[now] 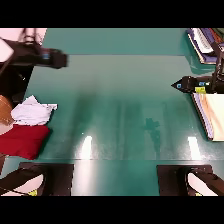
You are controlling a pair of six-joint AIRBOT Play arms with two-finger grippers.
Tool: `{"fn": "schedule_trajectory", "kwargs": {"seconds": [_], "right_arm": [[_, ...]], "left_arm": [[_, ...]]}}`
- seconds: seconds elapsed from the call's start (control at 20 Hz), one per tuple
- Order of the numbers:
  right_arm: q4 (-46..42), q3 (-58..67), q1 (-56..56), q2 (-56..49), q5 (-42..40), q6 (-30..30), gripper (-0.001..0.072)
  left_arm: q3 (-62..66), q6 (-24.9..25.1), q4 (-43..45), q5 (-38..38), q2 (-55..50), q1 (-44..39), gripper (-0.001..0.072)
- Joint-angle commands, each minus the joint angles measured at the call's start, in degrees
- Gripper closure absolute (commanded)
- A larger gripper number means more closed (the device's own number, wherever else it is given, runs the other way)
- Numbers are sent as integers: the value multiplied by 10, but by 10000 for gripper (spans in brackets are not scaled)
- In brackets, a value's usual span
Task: Fold the shirts.
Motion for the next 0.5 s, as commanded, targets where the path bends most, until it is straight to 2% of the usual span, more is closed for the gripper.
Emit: {"fn": "schedule_trajectory", "kwargs": {"seconds": [0.0,0.05,0.1,0.15,0.2,0.45], "right_arm": [[0,0,1,0,2,0,698],[0,0,1,0,2,0,698],[0,0,1,0,2,0,698],[0,0,1,0,2,0,698],[0,0,1,0,2,0,698],[0,0,1,0,1,0,698]], "left_arm": [[-24,-8,121,-146,17,108,679],[-43,-7,130,-163,17,137,447],[-70,-9,131,-160,17,167,39],[-99,-10,131,-146,17,191,0],[-134,-9,131,-124,17,211,61],[-296,-9,131,9,15,247,63]]}}
